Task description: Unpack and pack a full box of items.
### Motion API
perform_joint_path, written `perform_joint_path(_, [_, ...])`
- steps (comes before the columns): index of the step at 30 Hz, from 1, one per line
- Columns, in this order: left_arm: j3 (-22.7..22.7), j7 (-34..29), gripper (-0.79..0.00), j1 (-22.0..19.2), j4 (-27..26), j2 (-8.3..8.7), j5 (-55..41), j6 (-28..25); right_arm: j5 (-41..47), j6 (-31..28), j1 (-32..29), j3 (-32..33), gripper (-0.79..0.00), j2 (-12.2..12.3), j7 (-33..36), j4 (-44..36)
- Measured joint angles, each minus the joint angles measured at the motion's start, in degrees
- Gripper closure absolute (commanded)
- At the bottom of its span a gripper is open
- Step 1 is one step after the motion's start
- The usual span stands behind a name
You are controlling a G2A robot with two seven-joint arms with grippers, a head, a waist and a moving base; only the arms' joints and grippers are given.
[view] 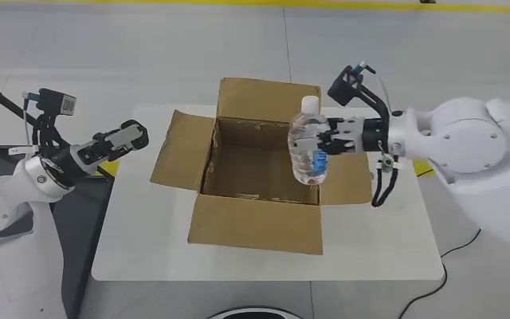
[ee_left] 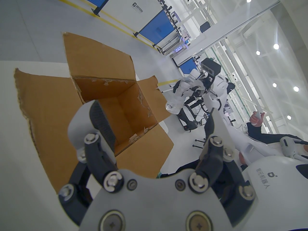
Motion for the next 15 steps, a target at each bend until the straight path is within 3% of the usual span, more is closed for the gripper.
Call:
perform_joint_path(10, [0.0, 0.0, -0.785, 0.0, 0.0, 0.0, 0.0, 0.0, 7.8, 8.7, 7.5, -12.4, 0.0, -9.2, -0.9, 10.4])
perform_joint_path(15, [0.0, 0.0, -0.785, 0.0, 0.0, 0.0, 0.0, 0.0, 8.6, 10.5, 8.1, -14.2, 0.0, -10.7, 0.0, 11.7])
